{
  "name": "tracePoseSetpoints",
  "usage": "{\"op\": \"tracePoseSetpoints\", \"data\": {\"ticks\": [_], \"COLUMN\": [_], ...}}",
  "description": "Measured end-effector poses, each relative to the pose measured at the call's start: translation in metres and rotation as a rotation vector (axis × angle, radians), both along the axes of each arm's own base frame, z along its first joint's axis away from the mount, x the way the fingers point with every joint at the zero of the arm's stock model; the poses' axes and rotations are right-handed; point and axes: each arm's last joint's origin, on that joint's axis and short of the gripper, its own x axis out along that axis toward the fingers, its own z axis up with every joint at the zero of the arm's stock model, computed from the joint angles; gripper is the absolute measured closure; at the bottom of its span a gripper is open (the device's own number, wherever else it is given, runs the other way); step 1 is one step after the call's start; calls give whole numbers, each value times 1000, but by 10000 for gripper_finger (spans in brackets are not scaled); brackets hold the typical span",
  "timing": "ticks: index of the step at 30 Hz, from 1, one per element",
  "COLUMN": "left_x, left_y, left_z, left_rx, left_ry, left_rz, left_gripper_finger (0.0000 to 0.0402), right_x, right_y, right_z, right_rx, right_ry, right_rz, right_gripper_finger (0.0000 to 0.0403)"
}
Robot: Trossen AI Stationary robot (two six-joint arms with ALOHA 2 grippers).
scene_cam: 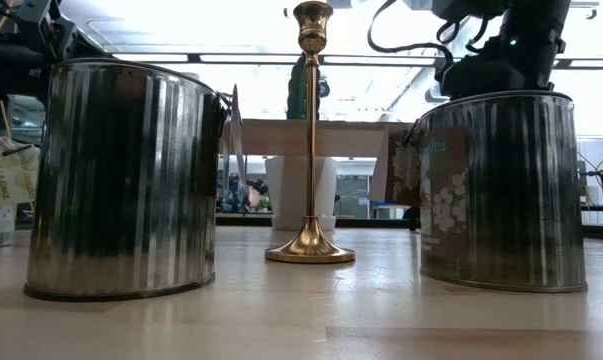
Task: Pick & Place candle stick holders
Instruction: Put the silver scented candle can on the shelf
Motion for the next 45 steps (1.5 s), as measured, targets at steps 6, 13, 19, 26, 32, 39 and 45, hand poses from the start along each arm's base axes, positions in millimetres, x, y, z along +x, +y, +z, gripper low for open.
{"op": "tracePoseSetpoints", "data": {"ticks": [6,13,19,26,32,39,45], "left_x": [0,0,0,0,0,0,0], "left_y": [0,0,0,0,0,0,0], "left_z": [0,0,0,0,0,0,0], "left_rx": [0,0,0,0,0,0,0], "left_ry": [0,0,0,0,0,0,-1], "left_rz": [0,0,0,0,0,0,0], "left_gripper_finger": [156,156,156,156,156,156,156], "right_x": [4,5,4,0,0,2,1], "right_y": [0,1,3,8,13,12,15], "right_z": [-5,-8,-9,-17,-13,-11,-10], "right_rx": [-16,24,65,137,106,73,-15], "right_ry": [13,13,23,104,94,50,14], "right_rz": [12,-59,-114,-64,66,27,-6], "right_gripper_finger": [3,3,3,3,3,3,3]}}
